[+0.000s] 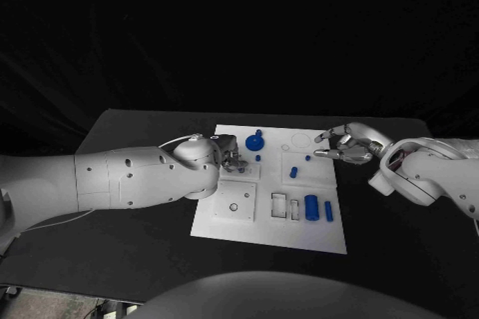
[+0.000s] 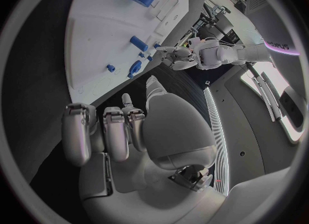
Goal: Assemble the parts on the task board
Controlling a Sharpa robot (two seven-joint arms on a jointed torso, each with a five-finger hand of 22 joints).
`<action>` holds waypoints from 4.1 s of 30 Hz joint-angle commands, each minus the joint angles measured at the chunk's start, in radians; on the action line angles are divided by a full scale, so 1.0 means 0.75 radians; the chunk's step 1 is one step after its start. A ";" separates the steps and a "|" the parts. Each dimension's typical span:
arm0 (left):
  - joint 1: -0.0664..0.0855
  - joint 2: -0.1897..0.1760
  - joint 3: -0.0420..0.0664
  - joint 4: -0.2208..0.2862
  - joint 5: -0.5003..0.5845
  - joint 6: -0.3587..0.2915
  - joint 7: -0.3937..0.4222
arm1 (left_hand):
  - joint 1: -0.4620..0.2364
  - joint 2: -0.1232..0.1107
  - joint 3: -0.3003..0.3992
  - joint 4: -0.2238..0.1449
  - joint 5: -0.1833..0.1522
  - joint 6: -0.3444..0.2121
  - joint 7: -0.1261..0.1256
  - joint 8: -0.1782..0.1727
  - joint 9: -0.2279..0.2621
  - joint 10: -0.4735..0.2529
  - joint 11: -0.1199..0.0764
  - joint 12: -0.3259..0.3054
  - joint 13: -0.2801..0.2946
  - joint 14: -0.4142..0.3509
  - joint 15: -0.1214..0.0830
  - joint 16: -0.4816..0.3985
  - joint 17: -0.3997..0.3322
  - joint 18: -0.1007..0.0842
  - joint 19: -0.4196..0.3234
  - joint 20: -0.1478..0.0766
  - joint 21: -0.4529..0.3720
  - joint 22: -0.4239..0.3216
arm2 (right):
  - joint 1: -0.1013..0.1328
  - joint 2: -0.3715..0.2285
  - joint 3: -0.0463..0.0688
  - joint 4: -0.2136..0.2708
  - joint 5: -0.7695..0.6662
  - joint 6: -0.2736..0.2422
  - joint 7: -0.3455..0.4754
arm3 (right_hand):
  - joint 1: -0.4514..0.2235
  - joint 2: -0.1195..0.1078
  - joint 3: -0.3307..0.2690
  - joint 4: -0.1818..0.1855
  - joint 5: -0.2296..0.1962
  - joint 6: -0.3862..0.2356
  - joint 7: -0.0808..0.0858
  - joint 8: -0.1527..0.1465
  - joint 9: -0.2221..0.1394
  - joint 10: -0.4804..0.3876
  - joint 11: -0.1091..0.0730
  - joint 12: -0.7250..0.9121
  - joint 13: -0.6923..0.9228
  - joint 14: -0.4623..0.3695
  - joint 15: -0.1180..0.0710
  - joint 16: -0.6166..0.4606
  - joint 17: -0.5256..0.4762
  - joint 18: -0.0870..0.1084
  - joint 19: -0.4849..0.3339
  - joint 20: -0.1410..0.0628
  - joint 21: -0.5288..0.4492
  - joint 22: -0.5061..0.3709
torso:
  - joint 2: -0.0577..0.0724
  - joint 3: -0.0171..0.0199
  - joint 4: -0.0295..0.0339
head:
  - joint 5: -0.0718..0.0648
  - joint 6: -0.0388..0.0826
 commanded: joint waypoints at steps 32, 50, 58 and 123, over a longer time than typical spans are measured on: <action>-0.007 0.014 0.001 -0.009 0.031 0.029 0.014 | -0.013 -0.009 -0.001 0.014 -0.010 0.008 -0.001 0.004 0.004 0.134 -0.007 -0.004 0.351 0.138 -0.012 0.003 0.350 -0.010 0.110 -0.013 0.001 0.321 | -0.002 0.000 0.000 -0.002 0.000 0.003 0.010 | 0.018 -0.002 -0.002 -0.012 0.007 -0.014 0.001 -0.010 -0.003 0.140 0.010 0.005 0.350 0.137 0.008 0.005 0.351 0.014 -0.009 0.003 -0.006 0.280 | 0.000 -0.0002 -0.0003 | -0.003 0.000; -0.008 0.020 0.001 -0.013 0.045 0.054 0.016 | -0.013 -0.010 0.000 0.017 -0.013 0.008 -0.002 0.004 0.005 0.134 -0.007 -0.004 0.351 0.138 -0.012 0.003 0.350 -0.009 0.105 -0.013 -0.003 0.316 | -0.003 0.001 0.000 -0.003 0.004 0.004 0.008 | 0.017 -0.001 -0.003 -0.013 0.007 -0.016 0.001 -0.011 -0.004 0.140 0.010 0.005 0.350 0.137 0.008 0.005 0.351 0.014 -0.011 0.003 -0.007 0.280 | -0.001 -0.0003 0.0002 | 0.000 0.000; -0.009 0.027 0.000 -0.020 0.050 0.062 0.017 | -0.013 -0.011 0.001 0.018 -0.013 0.008 -0.002 0.003 0.006 0.134 -0.007 -0.004 0.351 0.138 -0.012 0.003 0.350 -0.008 0.105 -0.013 -0.004 0.316 | -0.003 0.002 0.000 -0.004 0.006 0.005 0.009 | 0.017 -0.001 -0.003 -0.013 0.007 -0.016 0.001 -0.011 -0.004 0.140 0.010 0.005 0.350 0.137 0.008 0.005 0.351 0.014 -0.011 0.003 -0.007 0.280 | -0.001 -0.0006 0.0002 | 0.001 0.000; -0.012 -0.002 0.002 -0.009 0.040 0.022 0.028 | -0.180 -0.055 -0.120 0.120 -0.187 -0.143 0.050 -0.028 0.091 0.134 0.036 -0.004 0.351 0.138 0.024 0.003 0.350 -0.009 0.107 0.018 -0.006 0.319 | -0.006 -0.003 0.000 -0.005 0.006 0.006 0.011 | 0.015 0.000 -0.006 -0.012 0.005 -0.017 0.002 -0.012 -0.005 0.140 0.010 0.005 0.350 0.137 0.008 0.005 0.351 0.014 -0.012 0.003 -0.009 0.279 | -0.001 -0.0004 -0.0002 | -0.004 0.000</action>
